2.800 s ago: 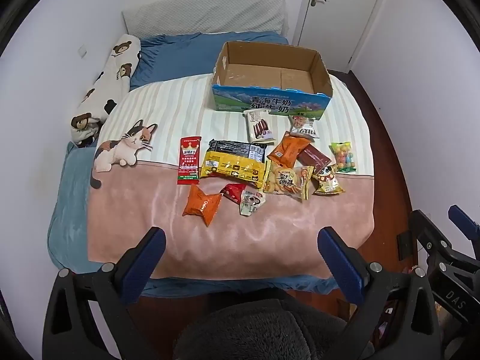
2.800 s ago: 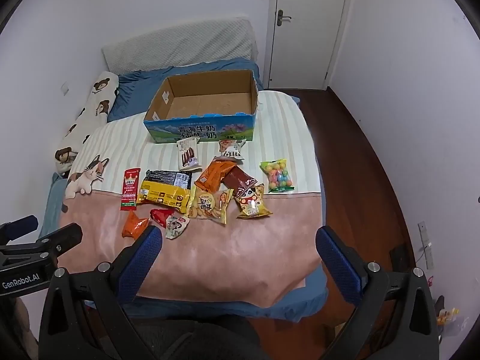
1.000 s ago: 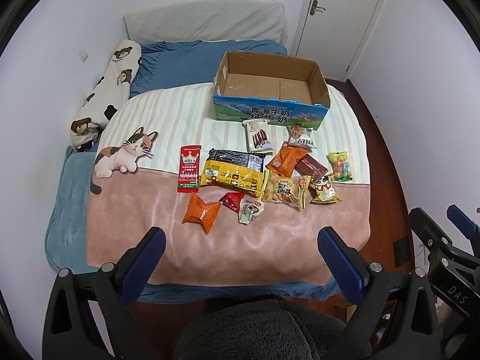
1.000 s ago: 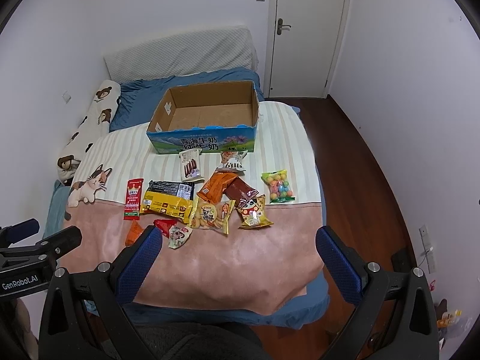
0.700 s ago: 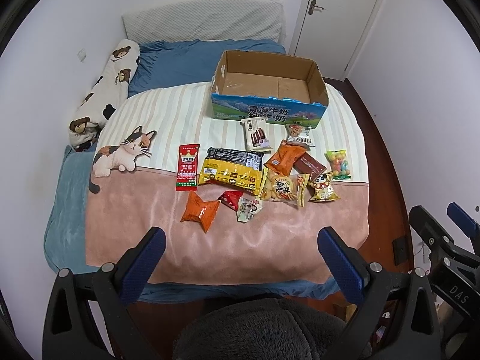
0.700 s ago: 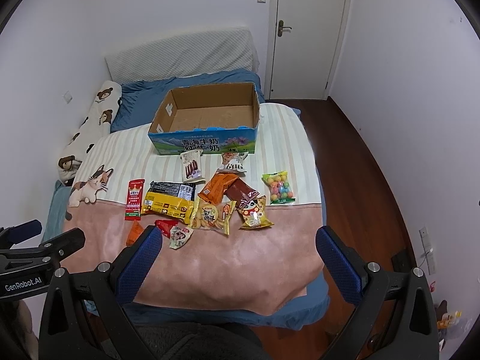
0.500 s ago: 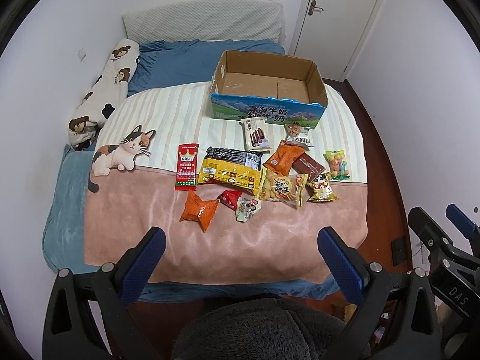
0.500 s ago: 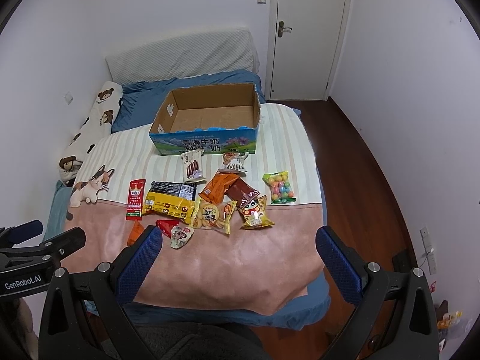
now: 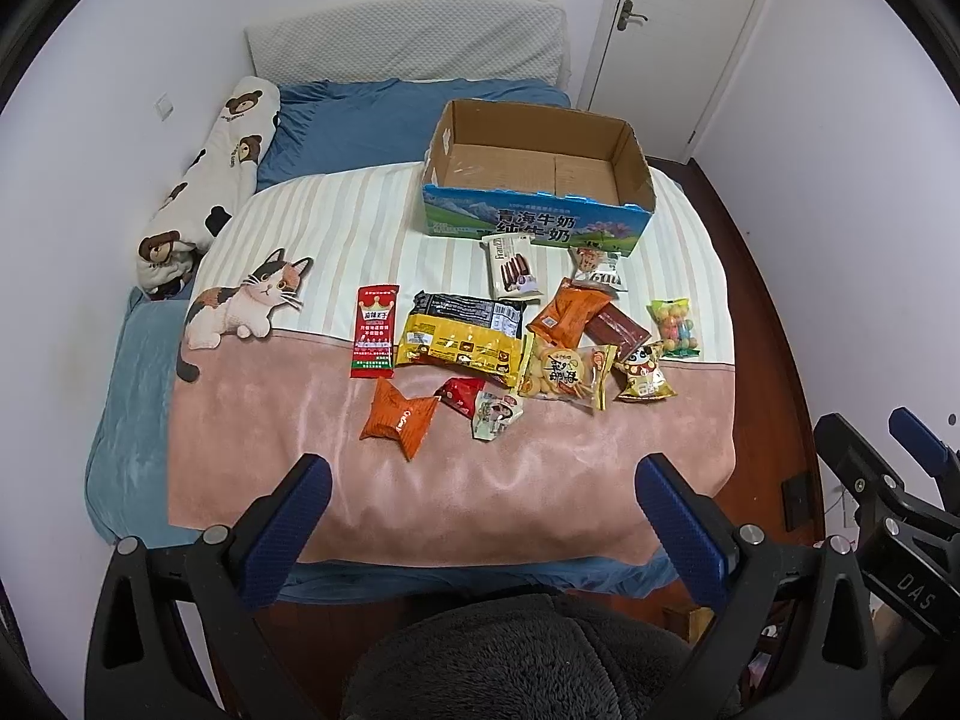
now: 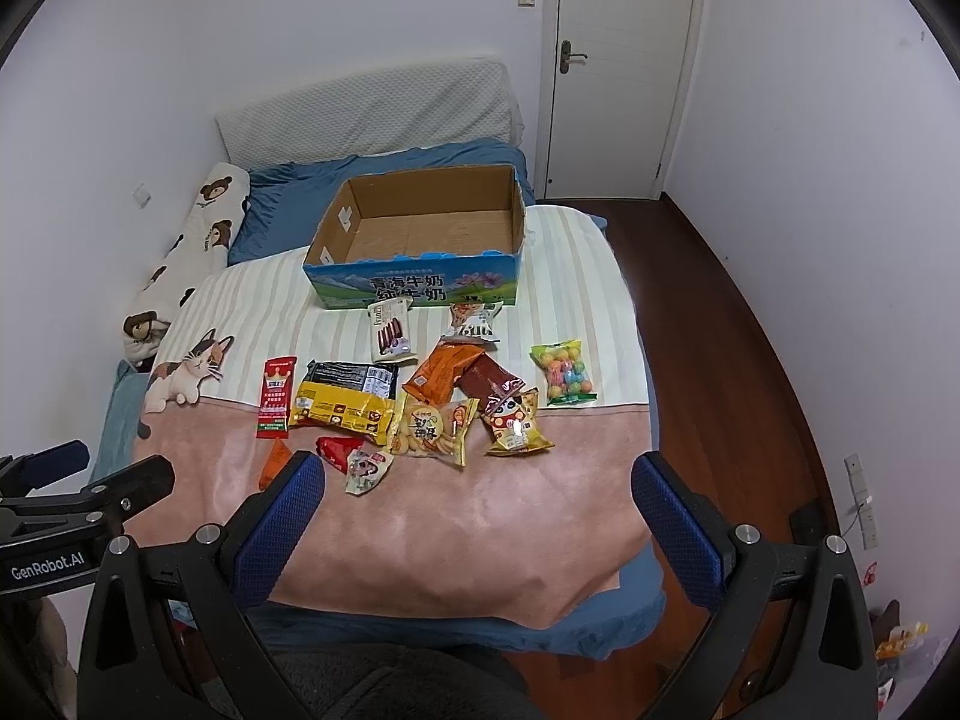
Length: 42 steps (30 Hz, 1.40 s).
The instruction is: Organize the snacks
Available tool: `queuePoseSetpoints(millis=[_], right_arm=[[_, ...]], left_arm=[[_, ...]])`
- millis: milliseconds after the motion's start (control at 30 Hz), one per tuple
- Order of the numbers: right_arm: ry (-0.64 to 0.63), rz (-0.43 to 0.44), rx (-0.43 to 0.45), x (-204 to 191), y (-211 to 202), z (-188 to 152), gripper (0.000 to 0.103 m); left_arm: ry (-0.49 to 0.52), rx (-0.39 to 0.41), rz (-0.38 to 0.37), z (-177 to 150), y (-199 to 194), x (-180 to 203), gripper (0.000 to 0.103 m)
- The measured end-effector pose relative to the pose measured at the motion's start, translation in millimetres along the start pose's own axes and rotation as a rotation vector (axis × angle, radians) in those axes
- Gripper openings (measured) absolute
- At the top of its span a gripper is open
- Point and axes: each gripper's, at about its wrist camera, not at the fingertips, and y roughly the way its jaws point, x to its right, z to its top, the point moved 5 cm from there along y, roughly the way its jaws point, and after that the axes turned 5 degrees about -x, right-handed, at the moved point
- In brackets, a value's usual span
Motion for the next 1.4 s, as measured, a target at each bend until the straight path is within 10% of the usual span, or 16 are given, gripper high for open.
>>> queuePoseSetpoints(millis=[400,900,1167,1400], right_arm=[[0.073,0.053,-0.035,8,43,12,0.103],[0.157,0.061,-0.310,-1,306,31,0.103],[0.178,0.035,-0.334,-5,367,43,0.103],[0.136,0.006,-0.338,-3,384,56,0.103]], left_arm=[[-0.091,-0.026,0.005,15,41,-18,0.103],[-0.638,-0.455,-0.229,89,287,-80,0.103],[-0.931,-0.613,-0.341,99,382,-83,0.103],[-0.978,-0.669,-0.257,86,423,-80,0.103]])
